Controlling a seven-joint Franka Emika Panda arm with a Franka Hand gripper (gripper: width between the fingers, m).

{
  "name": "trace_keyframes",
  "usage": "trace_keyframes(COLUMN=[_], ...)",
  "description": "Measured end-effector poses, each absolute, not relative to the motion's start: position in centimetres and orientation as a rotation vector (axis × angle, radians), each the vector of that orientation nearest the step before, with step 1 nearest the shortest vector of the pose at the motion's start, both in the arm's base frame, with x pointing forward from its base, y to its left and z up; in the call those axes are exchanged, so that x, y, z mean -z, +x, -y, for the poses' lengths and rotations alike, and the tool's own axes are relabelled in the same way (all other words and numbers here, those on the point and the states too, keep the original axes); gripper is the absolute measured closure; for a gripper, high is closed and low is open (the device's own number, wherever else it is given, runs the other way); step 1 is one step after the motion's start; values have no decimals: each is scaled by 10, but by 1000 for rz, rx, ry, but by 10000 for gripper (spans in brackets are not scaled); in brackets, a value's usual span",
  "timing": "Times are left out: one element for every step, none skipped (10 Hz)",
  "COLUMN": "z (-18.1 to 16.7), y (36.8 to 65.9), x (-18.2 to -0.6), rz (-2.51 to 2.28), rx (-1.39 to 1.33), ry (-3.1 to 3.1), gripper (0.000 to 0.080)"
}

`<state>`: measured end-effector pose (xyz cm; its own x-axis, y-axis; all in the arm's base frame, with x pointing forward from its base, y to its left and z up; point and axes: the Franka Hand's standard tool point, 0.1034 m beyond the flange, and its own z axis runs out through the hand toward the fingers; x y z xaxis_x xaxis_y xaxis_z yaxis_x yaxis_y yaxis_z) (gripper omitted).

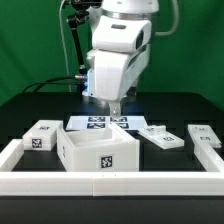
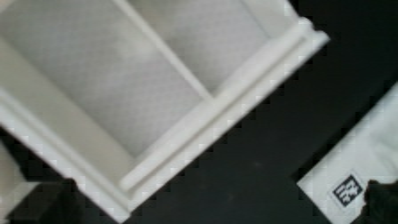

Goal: Assemble cabinet

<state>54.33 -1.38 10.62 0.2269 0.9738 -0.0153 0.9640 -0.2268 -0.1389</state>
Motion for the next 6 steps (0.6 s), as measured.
trace_keyframes(z=[21,23,26,28,28,29], y=[533,527,524,521,521,520], x=[-103,-101,-98,-95,-94,-94], rz=[1963,2027,2137,2189,2168,2166], rx=[-130,-130,-121,-105,-111,-112], ry=[-2313,-2248,-2134,-2092,-2114,-2115], gripper=[1,1,1,1,1,1])
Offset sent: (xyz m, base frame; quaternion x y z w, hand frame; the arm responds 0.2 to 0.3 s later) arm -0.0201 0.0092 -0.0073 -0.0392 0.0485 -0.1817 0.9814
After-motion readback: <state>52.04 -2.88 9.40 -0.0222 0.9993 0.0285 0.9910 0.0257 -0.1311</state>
